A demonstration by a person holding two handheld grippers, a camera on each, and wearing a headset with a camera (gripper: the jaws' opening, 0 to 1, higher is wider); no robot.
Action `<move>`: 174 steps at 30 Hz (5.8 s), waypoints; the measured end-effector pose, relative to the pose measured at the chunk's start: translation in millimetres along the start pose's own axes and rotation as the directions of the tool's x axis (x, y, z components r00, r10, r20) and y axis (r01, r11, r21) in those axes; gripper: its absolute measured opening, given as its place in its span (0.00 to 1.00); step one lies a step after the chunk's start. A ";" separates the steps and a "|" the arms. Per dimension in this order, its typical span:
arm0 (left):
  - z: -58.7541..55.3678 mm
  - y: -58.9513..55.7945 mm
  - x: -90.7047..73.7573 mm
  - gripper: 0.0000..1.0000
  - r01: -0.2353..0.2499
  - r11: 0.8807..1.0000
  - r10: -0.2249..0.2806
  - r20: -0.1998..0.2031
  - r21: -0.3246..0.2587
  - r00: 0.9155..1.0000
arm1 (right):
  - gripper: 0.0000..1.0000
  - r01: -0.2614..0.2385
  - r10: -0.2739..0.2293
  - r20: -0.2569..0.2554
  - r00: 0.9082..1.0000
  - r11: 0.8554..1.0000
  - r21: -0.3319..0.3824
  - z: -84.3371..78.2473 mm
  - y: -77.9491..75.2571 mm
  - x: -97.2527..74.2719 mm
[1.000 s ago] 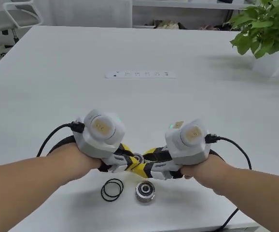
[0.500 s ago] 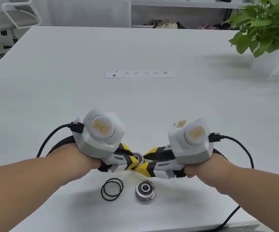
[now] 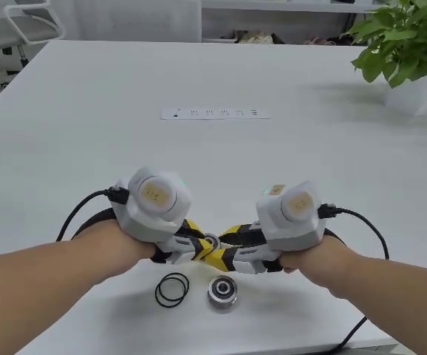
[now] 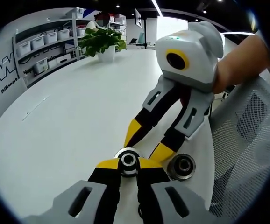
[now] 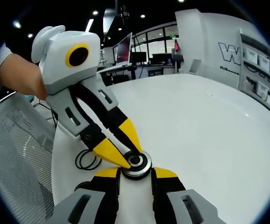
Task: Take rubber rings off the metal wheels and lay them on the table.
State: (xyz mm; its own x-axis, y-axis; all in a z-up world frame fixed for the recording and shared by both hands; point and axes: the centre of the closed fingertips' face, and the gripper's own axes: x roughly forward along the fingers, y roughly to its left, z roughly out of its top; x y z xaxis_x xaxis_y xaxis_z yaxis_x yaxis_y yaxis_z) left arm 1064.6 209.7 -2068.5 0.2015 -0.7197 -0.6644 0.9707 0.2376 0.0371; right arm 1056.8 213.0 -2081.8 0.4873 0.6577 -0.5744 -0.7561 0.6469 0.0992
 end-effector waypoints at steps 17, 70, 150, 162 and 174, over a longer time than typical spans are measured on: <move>0.0 -0.2 -0.5 0.08 -0.001 1.000 0.001 0.007 0.002 1.000 | 0.08 -0.008 0.008 -0.032 0.999 1.000 -0.001 -9.1 -2.4 -6.2; -0.1 0.3 0.1 0.08 -0.022 1.000 0.022 -0.008 0.011 1.000 | 0.00 -0.045 0.013 0.099 0.995 0.941 0.334 9.5 -5.4 -11.6; -27.9 -28.3 -103.3 0.65 0.026 1.000 -0.026 0.077 0.002 0.997 | 0.00 -0.264 0.254 0.073 0.964 0.912 0.315 19.8 72.5 0.3; -29.9 -26.4 -109.8 0.65 0.005 1.000 -0.002 0.086 -0.030 0.996 | 0.00 -0.244 0.247 0.022 0.969 0.930 0.276 10.3 76.8 6.8; -32.8 -25.0 -109.7 0.65 -0.001 1.000 0.003 0.072 -0.031 0.997 | 0.11 -0.202 0.197 0.043 0.979 0.951 0.234 15.0 64.9 3.7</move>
State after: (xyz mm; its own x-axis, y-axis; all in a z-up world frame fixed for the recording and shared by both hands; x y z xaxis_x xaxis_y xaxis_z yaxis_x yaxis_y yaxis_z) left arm 1014.0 304.1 -2021.0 0.2135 -0.7639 -0.6091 0.9659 0.2584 0.0144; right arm 1016.1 263.2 -2065.3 0.3472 0.7884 -0.5078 -0.7155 0.5727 0.4000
